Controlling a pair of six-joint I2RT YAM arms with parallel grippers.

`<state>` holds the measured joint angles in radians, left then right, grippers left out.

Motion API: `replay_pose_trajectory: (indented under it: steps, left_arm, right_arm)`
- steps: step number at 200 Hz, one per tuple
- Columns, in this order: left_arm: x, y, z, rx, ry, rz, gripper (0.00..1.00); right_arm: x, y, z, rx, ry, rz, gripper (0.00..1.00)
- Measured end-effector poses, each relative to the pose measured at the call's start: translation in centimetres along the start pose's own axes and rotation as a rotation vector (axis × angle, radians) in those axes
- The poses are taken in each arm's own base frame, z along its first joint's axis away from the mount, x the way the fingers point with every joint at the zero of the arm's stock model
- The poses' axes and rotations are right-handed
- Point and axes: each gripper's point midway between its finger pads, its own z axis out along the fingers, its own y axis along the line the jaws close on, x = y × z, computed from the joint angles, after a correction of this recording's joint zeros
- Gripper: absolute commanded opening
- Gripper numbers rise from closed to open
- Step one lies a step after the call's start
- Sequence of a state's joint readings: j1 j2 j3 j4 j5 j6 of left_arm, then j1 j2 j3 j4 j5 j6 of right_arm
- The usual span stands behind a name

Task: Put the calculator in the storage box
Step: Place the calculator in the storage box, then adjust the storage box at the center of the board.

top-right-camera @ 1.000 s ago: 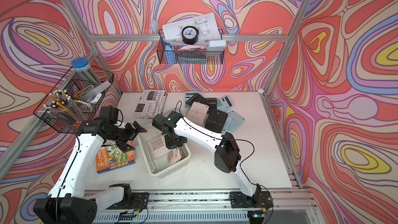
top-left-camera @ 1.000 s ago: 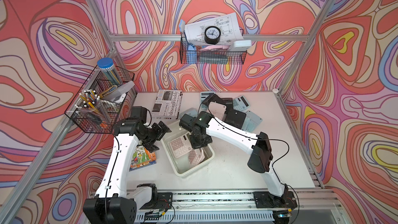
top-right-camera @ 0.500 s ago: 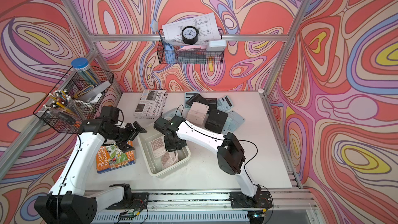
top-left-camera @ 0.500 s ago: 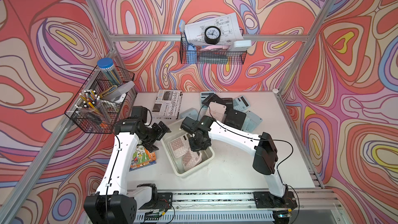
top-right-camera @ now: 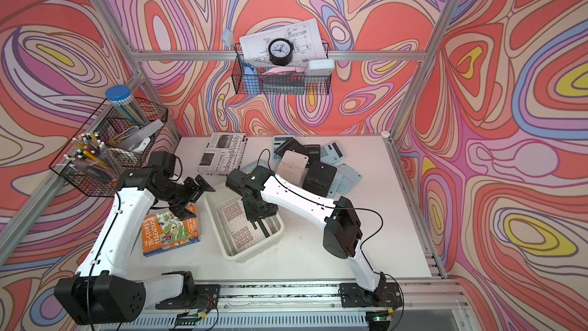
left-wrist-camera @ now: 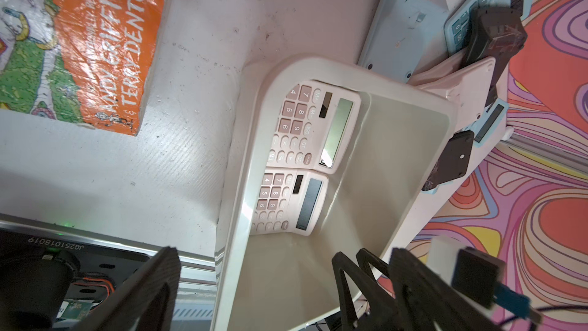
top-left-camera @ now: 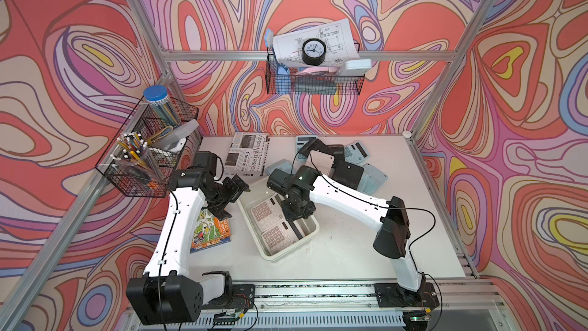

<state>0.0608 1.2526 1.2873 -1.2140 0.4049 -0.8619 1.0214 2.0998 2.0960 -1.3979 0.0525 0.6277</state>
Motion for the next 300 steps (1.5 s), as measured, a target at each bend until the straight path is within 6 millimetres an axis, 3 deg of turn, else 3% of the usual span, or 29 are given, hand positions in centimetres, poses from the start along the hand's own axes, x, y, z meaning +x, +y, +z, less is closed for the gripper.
replay_pose_trajectory:
  steps: [31, 49, 83, 105, 173, 217, 251, 300]
  left_arm:
    - [0.2, 0.2, 0.4, -0.016, 0.027, 0.006, 0.96]
    - [0.5, 0.6, 0.6, -0.04, 0.053, 0.009, 0.96]
    - [0.9, 1.3, 1.1, -0.075, 0.091, 0.012, 0.96]
    - [0.9, 1.2, 1.4, -0.079, 0.112, 0.011, 0.96]
    - [1.5, 0.4, 4.1, -0.038, 0.241, -0.012, 0.96]
    - [1.1, -0.9, 5.7, -0.03, 0.286, -0.003, 0.96]
    - [-0.1, -2.4, 6.7, -0.031, 0.296, 0.045, 0.95]
    - [-0.8, -3.9, 7.0, -0.021, 0.276, 0.129, 0.96]
  right_arm:
    - [-1.5, -0.3, -1.4, -0.042, -0.065, -0.04, 0.77]
    - [-2.9, -1.4, -2.8, -0.088, -0.124, -0.036, 0.9]
    - [-5.6, -5.6, -6.3, -0.171, -0.249, 0.018, 0.92]
    - [-7.3, -8.0, -7.0, -0.215, -0.29, 0.06, 0.92]
    - [-8.7, -11.4, -4.7, -0.336, -0.258, 0.142, 0.89]
    - [-11.0, -16.4, -3.9, -0.395, -0.295, 0.332, 0.87]
    - [-12.0, -19.9, -0.9, -0.433, -0.297, 0.495, 0.86]
    - [-13.4, -23.0, 3.0, -0.476, -0.282, 0.622, 0.84]
